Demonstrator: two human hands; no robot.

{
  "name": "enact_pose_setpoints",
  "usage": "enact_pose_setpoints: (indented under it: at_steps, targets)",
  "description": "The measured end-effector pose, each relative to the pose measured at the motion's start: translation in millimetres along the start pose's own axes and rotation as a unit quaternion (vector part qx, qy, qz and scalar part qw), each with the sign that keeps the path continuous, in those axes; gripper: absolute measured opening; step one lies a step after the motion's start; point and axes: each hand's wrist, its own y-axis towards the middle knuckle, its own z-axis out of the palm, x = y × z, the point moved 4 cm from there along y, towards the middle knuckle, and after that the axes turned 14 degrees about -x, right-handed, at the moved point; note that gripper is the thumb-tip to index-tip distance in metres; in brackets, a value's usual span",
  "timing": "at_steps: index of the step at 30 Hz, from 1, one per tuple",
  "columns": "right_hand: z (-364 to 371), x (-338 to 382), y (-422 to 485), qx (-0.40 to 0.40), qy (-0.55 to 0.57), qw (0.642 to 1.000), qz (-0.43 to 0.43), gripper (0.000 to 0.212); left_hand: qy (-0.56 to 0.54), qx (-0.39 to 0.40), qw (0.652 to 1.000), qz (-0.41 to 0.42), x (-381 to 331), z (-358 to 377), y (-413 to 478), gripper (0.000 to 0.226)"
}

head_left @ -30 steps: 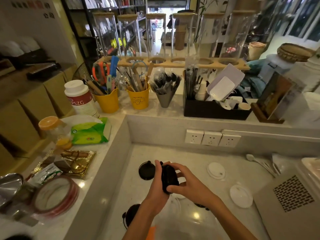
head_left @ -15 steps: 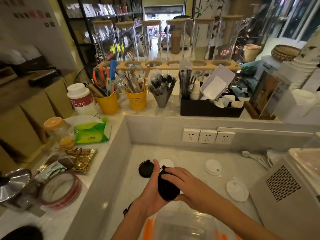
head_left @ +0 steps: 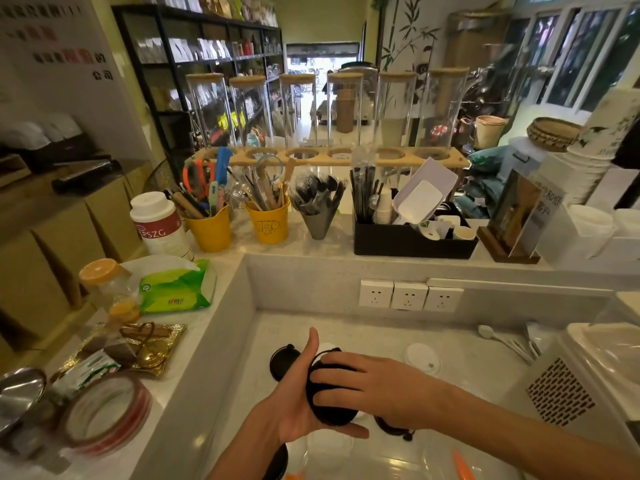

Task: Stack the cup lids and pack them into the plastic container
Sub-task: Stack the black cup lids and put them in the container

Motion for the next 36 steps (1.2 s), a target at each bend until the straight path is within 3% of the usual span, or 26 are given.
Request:
enact_pose_setpoints:
  at_steps: [3, 8, 11, 13, 16, 18, 23, 26, 32, 34, 36]
  targets:
    - [4, -11, 6, -0.011, 0.016, 1.0, 0.009, 0.076, -0.042, -0.024, 0.999, 0.022, -5, -3, 4, 0.081]
    - [32, -29, 24, -0.041, 0.009, 0.997, 0.06, 0.112, -0.113, -0.13, 0.98, 0.101, -29, -24, 9, 0.055]
    - [57, -51, 43, -0.084, 0.032, 0.981, 0.171, 0.123, -0.207, -0.184, 0.951, 0.135, -39, -52, 13, 0.038]
    - [80, -73, 58, -0.078, 0.036, 0.964, 0.253, 0.116, -0.269, -0.183, 0.937, 0.13, -41, -70, 14, 0.036]
    - [125, -107, 79, 0.033, 0.08, 0.947, 0.308, 0.084, -0.321, -0.178, 0.923, 0.115, -39, -91, 15, 0.035]
    - [156, -120, 93, 0.122, 0.106, 0.934, 0.319, 0.073, -0.338, -0.181, 0.916, 0.116, -37, -101, 14, 0.035]
    - [231, -118, 106, 0.271, 0.103, 0.906, 0.309, 0.073, -0.346, -0.212, 0.906, 0.118, -35, -113, 14, 0.037]
    - [262, -103, 97, 0.342, 0.09, 0.883, 0.307, 0.083, -0.337, -0.21, 0.91, 0.117, -36, -114, 13, 0.038]
    - [274, -84, 90, 0.233, 0.035, 0.913, 0.333, 0.072, -0.346, -0.241, 0.9, 0.107, -33, -113, 13, 0.039]
    - [267, -84, 95, 0.182, 0.075, 0.92, 0.34, 0.066, -0.337, -0.26, 0.898, 0.112, -32, -110, 14, 0.042]
    - [249, -86, 100, 0.101, 0.162, 0.903, 0.385, 0.057, -0.31, -0.29, 0.895, 0.138, -34, -110, 15, 0.044]
